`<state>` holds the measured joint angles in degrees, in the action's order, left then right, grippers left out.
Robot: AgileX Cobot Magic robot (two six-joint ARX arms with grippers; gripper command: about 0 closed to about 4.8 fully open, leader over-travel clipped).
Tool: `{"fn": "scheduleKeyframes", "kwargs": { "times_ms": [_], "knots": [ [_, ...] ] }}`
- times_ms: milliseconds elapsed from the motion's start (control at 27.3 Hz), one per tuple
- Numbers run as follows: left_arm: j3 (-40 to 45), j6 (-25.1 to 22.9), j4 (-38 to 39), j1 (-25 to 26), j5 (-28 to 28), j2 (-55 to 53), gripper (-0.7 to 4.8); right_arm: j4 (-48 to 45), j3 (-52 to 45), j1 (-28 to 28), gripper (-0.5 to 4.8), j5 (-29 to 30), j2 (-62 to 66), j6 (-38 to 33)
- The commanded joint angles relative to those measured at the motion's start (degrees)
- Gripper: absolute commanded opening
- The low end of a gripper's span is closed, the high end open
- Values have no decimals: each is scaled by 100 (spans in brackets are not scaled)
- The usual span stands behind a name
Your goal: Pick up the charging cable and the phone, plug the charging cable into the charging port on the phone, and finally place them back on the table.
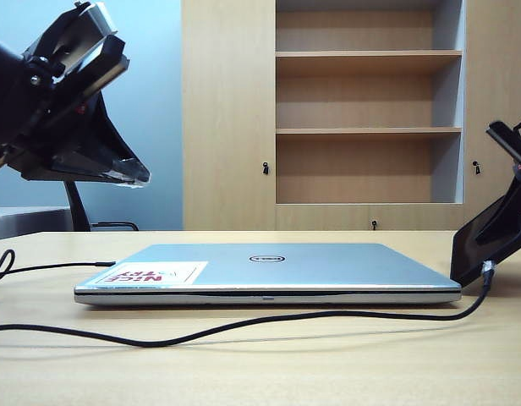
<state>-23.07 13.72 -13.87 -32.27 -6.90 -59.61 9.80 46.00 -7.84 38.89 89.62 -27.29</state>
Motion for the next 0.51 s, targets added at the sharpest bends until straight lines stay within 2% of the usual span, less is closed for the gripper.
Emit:
{"fn": "scheduleKeyframes", "kwargs": {
  "times_ms": [37,183,220,256,293,512],
  "knots": [
    [-20,-24,-35,-7,-20,15,-6,87,129,9,-5,37,81,94],
    [-20,-24,-35,-7,-20,15,-6,190,142,4,8,-188,127,306],
    [-20,-24,-35,-7,-20,15,-6,208,142,7,60,-190,127,374],
    [-20,-24,-35,-7,-20,15,-6,245,142,7,164,-188,127,409],
    [-20,-22,-35,-7,-20,15,-6,262,142,7,198,-190,127,431],
    [-20,-22,-35,-7,-20,15,-6,992,448,-4,203,-688,96,988]
  ]
}}
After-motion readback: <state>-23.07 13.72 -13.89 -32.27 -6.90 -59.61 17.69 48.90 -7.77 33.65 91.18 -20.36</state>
